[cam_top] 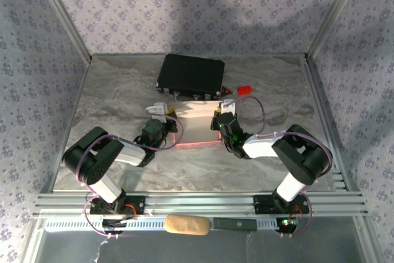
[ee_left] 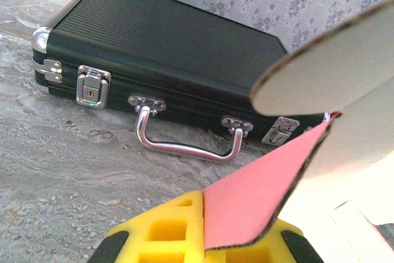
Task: Fold the paper box
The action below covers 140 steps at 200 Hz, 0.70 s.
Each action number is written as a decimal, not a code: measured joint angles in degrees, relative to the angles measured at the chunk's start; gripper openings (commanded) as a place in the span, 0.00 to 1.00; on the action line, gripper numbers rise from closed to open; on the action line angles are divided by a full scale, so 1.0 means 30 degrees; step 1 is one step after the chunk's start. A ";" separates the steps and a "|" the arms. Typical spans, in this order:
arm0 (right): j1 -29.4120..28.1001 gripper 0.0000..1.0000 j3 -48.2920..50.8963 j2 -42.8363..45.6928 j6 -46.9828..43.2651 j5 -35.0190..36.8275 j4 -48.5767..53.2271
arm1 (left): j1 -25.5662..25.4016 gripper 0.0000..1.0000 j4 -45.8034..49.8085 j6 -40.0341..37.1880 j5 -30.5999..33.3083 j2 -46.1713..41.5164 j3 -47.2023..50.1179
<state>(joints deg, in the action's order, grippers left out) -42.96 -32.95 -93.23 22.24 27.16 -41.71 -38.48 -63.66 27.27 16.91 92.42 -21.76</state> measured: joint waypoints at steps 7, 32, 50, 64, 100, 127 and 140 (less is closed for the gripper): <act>-0.0022 0.00 0.0124 0.0000 -0.0095 0.0051 -0.0138 | -0.0146 0.00 -0.0095 -0.0138 0.0153 0.0007 0.0066; -0.0036 0.00 0.0597 0.0000 -0.0379 0.0175 -0.0663 | -0.0576 0.00 -0.0729 -0.0532 0.0605 0.0386 0.0313; -0.0073 0.00 0.0867 -0.0015 -0.0583 0.0197 -0.1173 | -0.0809 0.01 -0.1916 -0.0721 0.0896 0.0991 0.0670; -0.0138 0.00 0.1071 -0.0117 -0.0685 0.0248 -0.1654 | -0.0954 0.01 -0.3089 -0.0860 0.1151 0.1545 0.0882; -0.0364 0.00 0.1523 -0.0248 -0.0867 0.0743 -0.2506 | -0.1610 0.02 -0.4328 -0.1486 0.2127 0.2142 0.1115; -0.0430 0.00 0.1763 -0.0277 -0.0882 0.1137 -0.2856 | -0.2149 0.02 -0.4459 -0.2084 0.2754 0.2259 0.1158; -0.0437 0.00 0.1851 -0.0364 -0.0889 0.1268 -0.3082 | -0.2419 0.02 -0.4626 -0.2251 0.3140 0.2390 0.1173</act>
<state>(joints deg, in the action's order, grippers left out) -44.27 -27.40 -94.32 19.57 30.96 -50.96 -45.74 -77.54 20.51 26.33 99.59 -18.24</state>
